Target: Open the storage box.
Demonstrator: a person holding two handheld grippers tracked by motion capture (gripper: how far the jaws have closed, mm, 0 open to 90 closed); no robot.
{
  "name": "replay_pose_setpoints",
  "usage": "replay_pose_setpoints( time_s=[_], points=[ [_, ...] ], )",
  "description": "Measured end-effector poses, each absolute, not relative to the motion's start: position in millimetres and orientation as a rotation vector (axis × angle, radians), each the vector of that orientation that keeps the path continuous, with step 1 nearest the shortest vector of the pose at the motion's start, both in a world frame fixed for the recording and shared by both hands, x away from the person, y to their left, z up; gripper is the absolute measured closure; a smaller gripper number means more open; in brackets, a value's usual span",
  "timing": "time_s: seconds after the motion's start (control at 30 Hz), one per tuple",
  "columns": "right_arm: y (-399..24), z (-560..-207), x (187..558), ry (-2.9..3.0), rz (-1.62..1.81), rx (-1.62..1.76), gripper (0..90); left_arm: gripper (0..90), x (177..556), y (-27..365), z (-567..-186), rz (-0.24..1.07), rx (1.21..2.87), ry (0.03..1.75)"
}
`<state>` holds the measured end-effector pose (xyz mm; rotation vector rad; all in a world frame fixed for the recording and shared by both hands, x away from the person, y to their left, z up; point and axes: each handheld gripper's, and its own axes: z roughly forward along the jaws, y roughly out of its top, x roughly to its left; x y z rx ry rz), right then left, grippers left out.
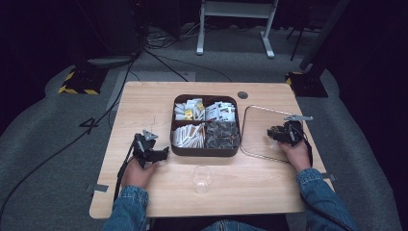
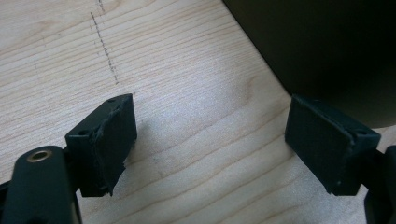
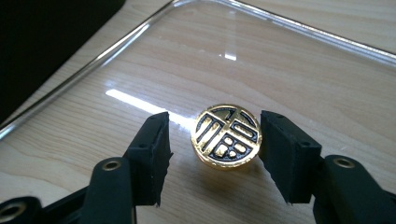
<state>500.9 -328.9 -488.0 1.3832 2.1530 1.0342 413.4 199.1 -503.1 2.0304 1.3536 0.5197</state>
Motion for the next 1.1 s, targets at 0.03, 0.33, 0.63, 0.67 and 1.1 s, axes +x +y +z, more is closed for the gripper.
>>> replay_pose_setpoints(
  time_s=[0.03, 0.33, 0.63, 0.67, 1.1],
  points=[
    [-329, -485, 500, 2.145, 1.05, 1.374, 43.3, 17.2, 413, 199, -503, 0.52, 2.031, 1.353],
    [-334, -453, 487, 2.069, 1.149, 1.332, 43.5, 17.2, 413, 199, -503, 0.514, 2.028, 1.356],
    [-333, -434, 475, 2.051, 1.189, 1.299, 43.7, 16.8, 411, 198, -503, 0.497, 2.047, 1.32],
    [-332, -433, 474, 2.049, 1.195, 1.292, 43.7, 16.8, 411, 199, -503, 0.496, 2.047, 1.319],
    [-294, -404, 459, 2.081, 1.268, 1.223, 43.5, 16.8, 412, 199, -503, 0.496, 2.052, 1.314]
  ],
)
